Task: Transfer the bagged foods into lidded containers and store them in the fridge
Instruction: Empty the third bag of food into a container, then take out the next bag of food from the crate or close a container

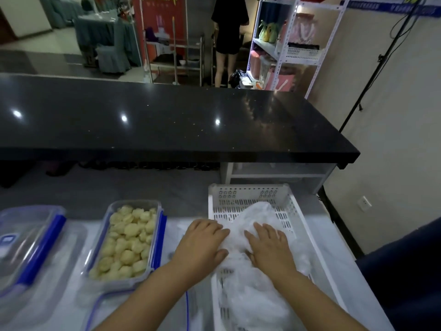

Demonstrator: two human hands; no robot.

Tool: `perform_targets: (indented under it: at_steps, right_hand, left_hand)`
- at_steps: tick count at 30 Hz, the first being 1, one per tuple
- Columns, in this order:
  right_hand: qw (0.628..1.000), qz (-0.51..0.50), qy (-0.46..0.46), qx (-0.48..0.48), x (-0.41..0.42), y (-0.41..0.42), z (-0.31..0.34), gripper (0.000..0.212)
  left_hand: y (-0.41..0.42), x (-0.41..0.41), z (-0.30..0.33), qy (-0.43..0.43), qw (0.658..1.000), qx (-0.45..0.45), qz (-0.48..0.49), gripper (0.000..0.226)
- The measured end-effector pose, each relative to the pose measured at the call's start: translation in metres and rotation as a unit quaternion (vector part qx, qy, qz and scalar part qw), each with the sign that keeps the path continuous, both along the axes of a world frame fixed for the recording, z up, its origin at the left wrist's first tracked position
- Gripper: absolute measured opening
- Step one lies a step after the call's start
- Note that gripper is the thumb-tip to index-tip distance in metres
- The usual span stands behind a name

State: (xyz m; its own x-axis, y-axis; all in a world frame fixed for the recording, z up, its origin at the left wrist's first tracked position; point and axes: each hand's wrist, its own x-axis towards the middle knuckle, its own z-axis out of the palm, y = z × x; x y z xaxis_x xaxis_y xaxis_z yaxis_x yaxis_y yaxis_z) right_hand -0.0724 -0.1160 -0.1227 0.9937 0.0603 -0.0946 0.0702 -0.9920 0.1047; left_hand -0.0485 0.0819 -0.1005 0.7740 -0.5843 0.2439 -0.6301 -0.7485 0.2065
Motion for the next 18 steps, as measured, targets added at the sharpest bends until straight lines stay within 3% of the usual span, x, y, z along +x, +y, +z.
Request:
perform_targets:
  at_steps: [5,7,10,14,18]
  right_hand:
    - [0.999,-0.037,0.02,0.031,-0.006,0.004,0.024,0.059]
    - [0.997,-0.065,-0.018,0.032,-0.013,0.015,0.042,0.063]
    - [0.989,-0.084,-0.106,0.062,-0.027,0.042,0.065,0.057]
    - [0.963,-0.066,-0.223,0.137,-0.051,0.089,0.07,0.04]
    - [0.945,-0.038,-0.273,0.174,-0.082,0.136,0.055,0.048]
  left_hand:
    - [0.057,-0.03,0.0,-0.055,0.996,-0.062,0.031,0.038]
    - [0.082,-0.041,-0.003,-0.052,0.995,-0.074,0.042,0.042]
    - [0.116,-0.062,-0.006,-0.024,0.996,-0.073,0.052,0.044]
    - [0.153,-0.101,-0.021,0.036,0.996,-0.075,0.037,0.02]
    - [0.18,-0.138,-0.042,0.115,0.993,0.006,0.005,0.042]
